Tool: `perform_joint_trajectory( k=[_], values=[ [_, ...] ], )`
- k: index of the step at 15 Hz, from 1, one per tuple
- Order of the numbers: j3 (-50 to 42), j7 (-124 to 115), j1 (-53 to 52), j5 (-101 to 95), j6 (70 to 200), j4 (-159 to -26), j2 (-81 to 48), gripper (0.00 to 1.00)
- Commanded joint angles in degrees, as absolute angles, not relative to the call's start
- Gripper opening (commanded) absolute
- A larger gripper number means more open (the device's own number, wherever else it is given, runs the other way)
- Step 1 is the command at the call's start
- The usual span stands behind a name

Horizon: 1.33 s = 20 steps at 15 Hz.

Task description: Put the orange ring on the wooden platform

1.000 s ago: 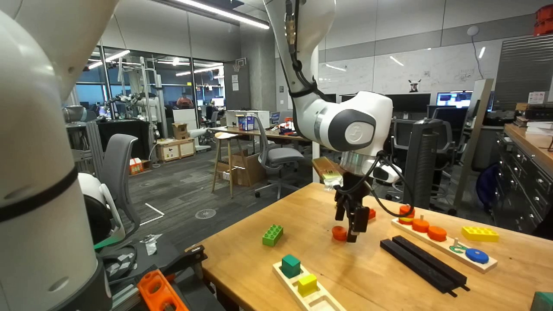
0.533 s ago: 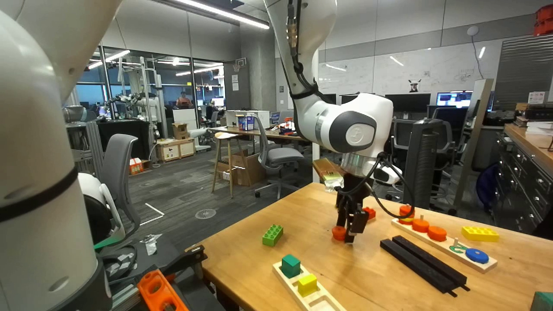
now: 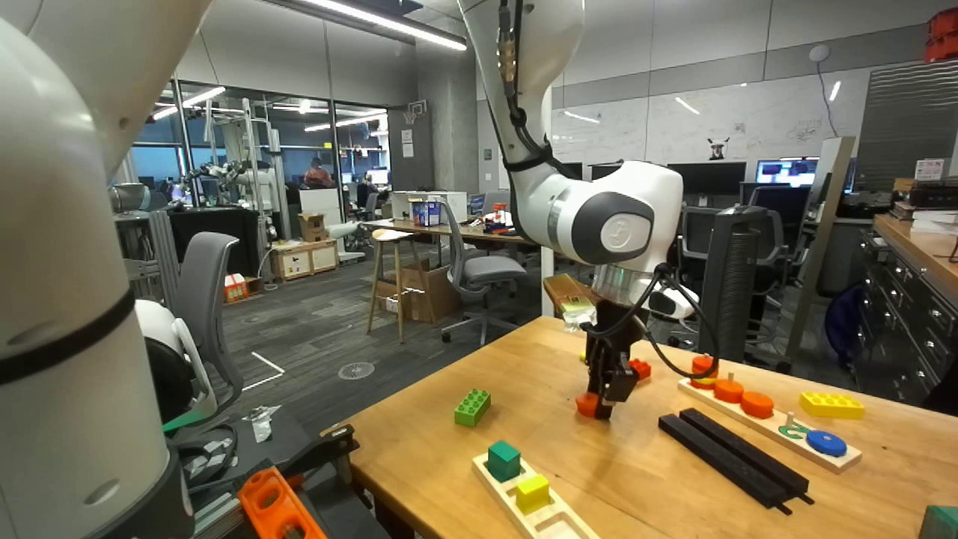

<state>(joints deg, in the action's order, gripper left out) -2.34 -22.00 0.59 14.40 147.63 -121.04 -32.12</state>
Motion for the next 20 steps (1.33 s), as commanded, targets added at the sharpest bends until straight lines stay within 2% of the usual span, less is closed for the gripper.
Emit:
perform_joint_trajectory(
  k=[1, 13, 20],
  values=[
    [-4.56, -24.91, -1.42, 13.06, 145.85, -120.8, -30.54, 0.24],
    [-12.86, -36.47, -3.96, 3.47, 147.26, -120.31, -17.66, 0.24],
    [-12.24, -36.36, -0.48, 4.38, 142.05, -110.16, -21.61, 0.23]
  ],
)
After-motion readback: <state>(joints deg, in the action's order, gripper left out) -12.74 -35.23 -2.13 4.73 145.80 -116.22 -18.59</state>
